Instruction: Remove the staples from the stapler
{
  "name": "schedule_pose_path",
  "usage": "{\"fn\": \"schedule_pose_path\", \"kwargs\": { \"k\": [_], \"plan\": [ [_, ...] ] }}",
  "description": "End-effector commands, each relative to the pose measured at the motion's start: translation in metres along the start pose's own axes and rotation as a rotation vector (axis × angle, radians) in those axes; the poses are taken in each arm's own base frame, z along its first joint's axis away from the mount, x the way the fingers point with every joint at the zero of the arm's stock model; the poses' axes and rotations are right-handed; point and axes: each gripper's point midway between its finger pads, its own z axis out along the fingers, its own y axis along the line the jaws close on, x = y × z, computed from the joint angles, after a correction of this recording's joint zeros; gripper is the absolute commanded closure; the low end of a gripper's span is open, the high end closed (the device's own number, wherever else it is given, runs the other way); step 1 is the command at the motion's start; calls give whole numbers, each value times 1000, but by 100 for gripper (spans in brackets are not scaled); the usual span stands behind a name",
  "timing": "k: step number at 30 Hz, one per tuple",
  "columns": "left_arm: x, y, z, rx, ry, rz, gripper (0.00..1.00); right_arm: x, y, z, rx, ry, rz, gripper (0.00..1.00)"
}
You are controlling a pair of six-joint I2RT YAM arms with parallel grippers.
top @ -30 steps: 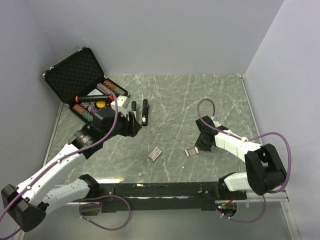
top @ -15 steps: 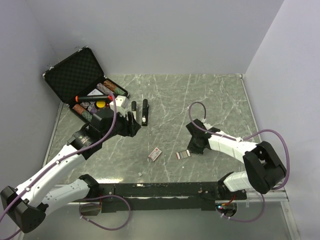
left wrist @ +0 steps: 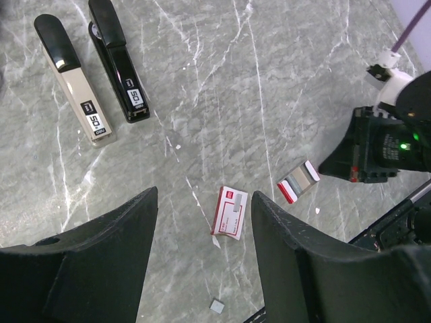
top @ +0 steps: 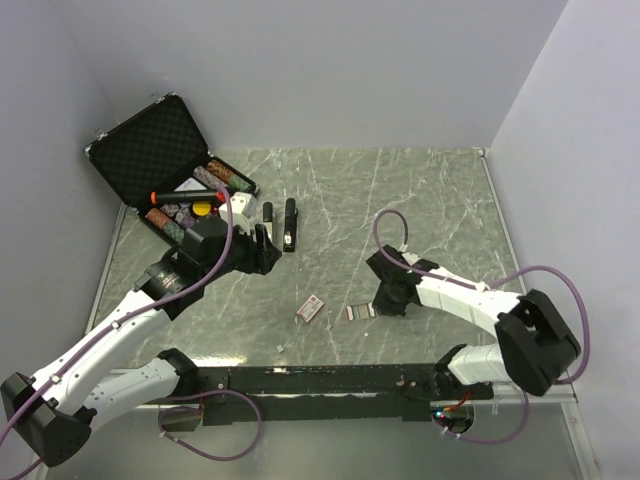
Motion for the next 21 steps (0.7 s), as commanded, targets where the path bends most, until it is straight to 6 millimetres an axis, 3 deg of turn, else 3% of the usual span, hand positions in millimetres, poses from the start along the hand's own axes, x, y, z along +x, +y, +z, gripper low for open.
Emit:
{"fn": "schedule_pose_path", "kwargs": {
  "k": [1, 4, 8, 11, 17, 21],
  "plan": [
    [-12, -5, -4, 23, -48, 0, 38, -13, -6, -29, 6, -71, -28, 100],
    [-12, -4, -4, 21, -47, -1, 38, -26, -5, -50, -6, -138, -96, 100],
    [-13, -2, -4, 15, -53, -6, 37, -30, 23, -74, -169, -170, -248, 100],
    [-16, 1, -4, 7, -64, -14, 36, -25, 47, -82, -296, -163, -331, 77],
    [-21, -1, -9, 20, -99, -20, 29, 11, 91, -91, -464, -65, -476, 55],
    [-25, 3, -10, 0, -118, -20, 28, 34, 112, -87, -467, -20, -566, 52]
  ]
}}
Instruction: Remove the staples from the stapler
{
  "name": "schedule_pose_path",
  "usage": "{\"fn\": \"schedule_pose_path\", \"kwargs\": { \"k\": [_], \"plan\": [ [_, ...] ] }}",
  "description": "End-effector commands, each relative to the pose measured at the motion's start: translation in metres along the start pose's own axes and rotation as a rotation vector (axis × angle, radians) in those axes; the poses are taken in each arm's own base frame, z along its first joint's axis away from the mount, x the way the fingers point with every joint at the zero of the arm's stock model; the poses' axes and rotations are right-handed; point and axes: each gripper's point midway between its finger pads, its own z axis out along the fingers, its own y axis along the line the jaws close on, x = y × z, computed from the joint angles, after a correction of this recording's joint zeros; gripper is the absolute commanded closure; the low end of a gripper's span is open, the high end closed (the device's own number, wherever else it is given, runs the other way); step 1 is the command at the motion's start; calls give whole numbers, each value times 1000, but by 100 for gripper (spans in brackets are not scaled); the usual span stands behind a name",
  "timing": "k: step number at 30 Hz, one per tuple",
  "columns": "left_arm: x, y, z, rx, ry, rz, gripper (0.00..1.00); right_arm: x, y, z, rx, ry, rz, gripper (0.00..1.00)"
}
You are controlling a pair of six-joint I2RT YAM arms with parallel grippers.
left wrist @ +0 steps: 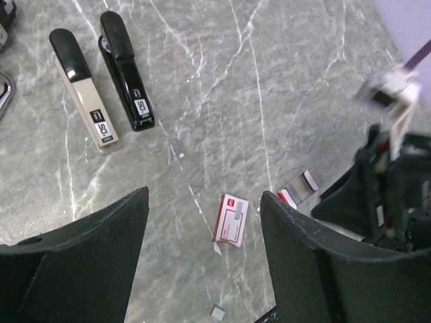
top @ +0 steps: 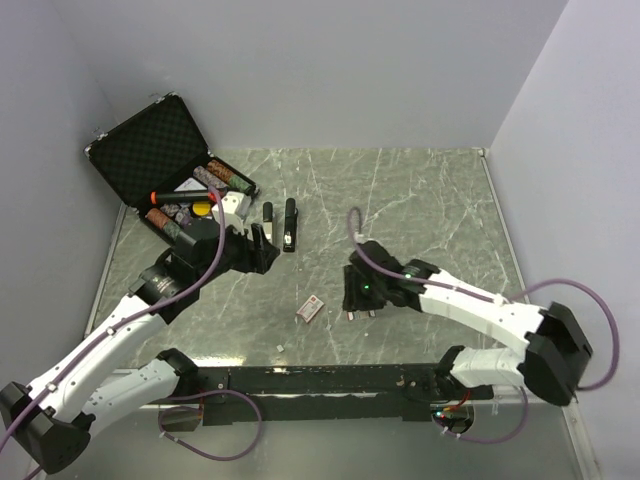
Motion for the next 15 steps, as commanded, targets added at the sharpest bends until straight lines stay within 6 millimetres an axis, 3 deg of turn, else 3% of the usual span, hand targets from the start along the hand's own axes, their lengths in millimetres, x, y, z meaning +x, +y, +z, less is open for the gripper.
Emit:
{"fn": "schedule_pose_path", "kwargs": {
  "k": [1, 7, 15],
  "plan": [
    [-18, -2, -4, 5, -77, -7, 28, -5, 52, 3, -118, 10, -118, 51],
    [-19, 0, -5, -3, -82, -7, 28, 13, 78, 21, -150, 81, -192, 50],
    [-21, 1, -7, -7, -92, -5, 28, 23, 76, 43, -67, 122, -224, 50]
  ]
}}
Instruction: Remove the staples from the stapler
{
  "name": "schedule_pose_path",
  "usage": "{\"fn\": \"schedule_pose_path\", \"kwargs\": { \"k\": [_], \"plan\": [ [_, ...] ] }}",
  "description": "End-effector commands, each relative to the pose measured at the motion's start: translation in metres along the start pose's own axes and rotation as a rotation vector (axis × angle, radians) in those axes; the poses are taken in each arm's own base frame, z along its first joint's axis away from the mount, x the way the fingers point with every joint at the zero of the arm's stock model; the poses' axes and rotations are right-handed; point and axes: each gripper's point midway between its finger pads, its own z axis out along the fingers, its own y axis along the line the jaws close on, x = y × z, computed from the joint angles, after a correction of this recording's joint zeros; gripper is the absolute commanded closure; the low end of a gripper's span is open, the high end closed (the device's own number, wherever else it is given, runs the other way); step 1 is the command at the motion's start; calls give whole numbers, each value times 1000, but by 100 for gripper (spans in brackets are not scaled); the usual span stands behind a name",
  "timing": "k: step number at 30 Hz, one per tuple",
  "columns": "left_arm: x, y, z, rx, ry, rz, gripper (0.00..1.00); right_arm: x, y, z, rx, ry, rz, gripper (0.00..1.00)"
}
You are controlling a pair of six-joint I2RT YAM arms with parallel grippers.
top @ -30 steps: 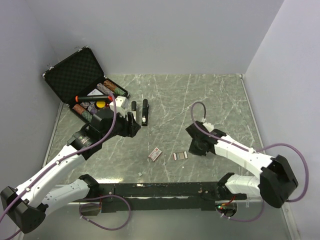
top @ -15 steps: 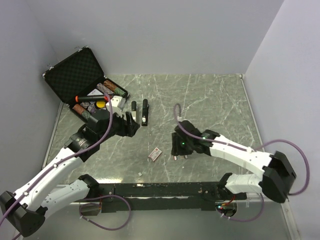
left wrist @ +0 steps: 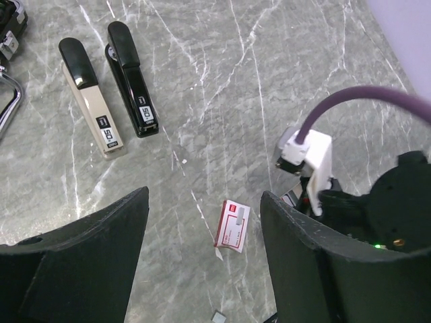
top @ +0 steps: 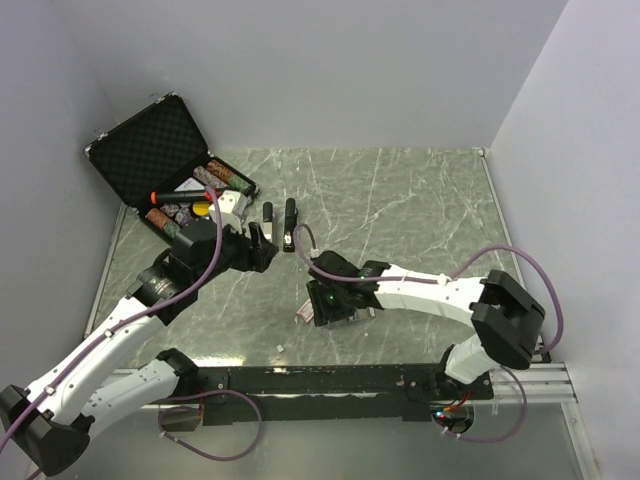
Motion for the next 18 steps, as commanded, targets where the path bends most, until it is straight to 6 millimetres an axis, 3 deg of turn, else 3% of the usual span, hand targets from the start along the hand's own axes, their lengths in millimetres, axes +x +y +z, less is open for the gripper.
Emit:
{"fn": "schedule_pose_path", "kwargs": {
  "k": [1, 9, 18],
  "plan": [
    [-13, -1, -3, 4, -59, -4, 28, -14, 7, 2, 26, -41, -17, 50],
    [-13, -2, -3, 10, -57, -6, 28, -3, -13, 8, 159, -15, 80, 50],
    [-13, -6, -5, 32, -59, -10, 28, 5, -10, 16, 192, 35, 198, 47]
  ]
}}
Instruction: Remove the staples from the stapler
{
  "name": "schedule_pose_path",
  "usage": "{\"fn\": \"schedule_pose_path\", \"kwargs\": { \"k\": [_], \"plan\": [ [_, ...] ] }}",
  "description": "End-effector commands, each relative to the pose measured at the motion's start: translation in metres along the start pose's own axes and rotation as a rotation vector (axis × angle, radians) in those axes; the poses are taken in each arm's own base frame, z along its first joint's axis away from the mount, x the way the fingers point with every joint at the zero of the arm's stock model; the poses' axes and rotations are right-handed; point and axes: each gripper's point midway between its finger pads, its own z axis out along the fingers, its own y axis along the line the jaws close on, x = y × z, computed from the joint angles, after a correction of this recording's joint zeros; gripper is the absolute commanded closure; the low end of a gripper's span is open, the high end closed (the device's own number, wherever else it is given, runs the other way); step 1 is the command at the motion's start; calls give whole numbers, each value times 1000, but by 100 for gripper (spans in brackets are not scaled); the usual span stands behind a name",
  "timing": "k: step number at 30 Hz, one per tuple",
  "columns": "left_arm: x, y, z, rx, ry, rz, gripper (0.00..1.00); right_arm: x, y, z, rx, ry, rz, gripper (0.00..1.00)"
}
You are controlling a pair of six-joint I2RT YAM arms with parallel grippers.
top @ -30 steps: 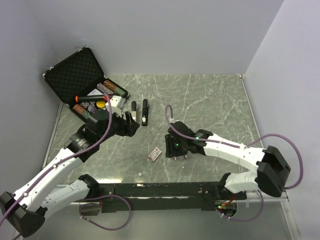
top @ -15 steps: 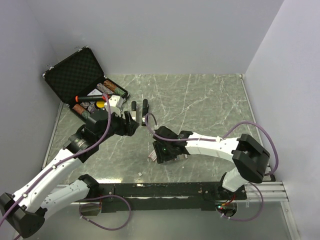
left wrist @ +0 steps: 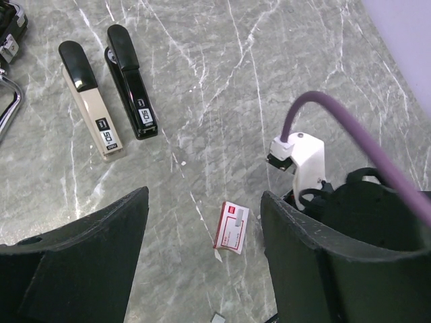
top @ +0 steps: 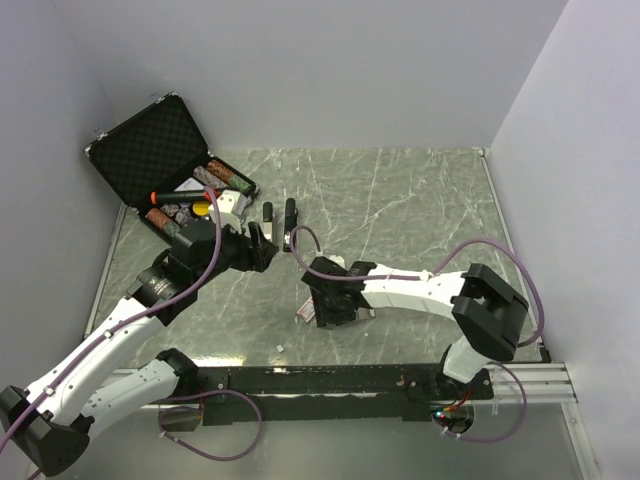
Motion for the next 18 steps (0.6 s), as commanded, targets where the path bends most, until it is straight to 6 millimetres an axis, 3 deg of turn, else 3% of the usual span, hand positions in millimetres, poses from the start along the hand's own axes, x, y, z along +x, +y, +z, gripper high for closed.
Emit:
{"fn": "schedule_pose_path", "kwargs": {
  "k": [1, 18],
  "plan": [
    [-12, -6, -4, 29, -49, -11, 28, -3, 8, 0, 25, 7, 89, 47],
    [-11, -8, -4, 44, -46, -9, 28, 4, 11, 16, 55, 61, 162, 49]
  ]
}}
